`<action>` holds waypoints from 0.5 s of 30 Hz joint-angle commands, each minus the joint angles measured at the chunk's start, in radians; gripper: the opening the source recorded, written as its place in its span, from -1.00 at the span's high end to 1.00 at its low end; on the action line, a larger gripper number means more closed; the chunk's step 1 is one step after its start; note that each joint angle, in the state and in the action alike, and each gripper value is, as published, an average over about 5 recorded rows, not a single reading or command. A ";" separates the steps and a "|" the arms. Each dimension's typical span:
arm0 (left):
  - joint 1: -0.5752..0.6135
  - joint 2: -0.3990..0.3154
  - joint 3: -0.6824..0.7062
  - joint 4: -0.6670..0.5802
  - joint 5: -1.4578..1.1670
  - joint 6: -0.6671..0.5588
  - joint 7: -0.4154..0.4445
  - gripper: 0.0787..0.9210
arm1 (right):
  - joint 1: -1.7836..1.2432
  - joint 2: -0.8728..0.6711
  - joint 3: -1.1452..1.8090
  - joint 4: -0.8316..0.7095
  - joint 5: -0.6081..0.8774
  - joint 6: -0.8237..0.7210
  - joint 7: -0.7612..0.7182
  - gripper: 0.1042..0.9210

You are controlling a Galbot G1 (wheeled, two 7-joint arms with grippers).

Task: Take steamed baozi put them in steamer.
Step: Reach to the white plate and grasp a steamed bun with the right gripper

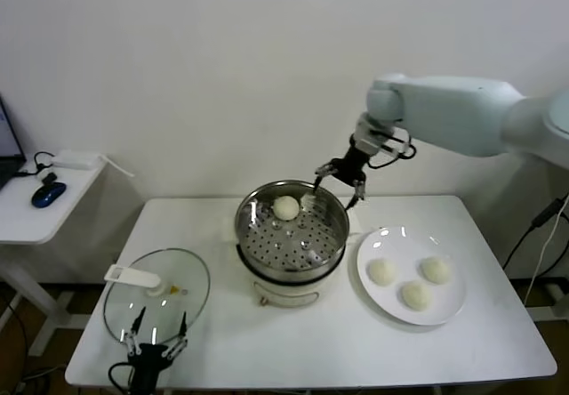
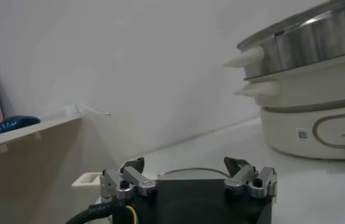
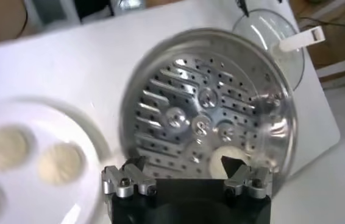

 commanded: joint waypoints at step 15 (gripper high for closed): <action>0.000 0.001 -0.004 0.017 0.000 -0.004 0.001 -0.77 | -0.014 -0.177 -0.066 0.208 0.107 -0.947 -0.029 -0.76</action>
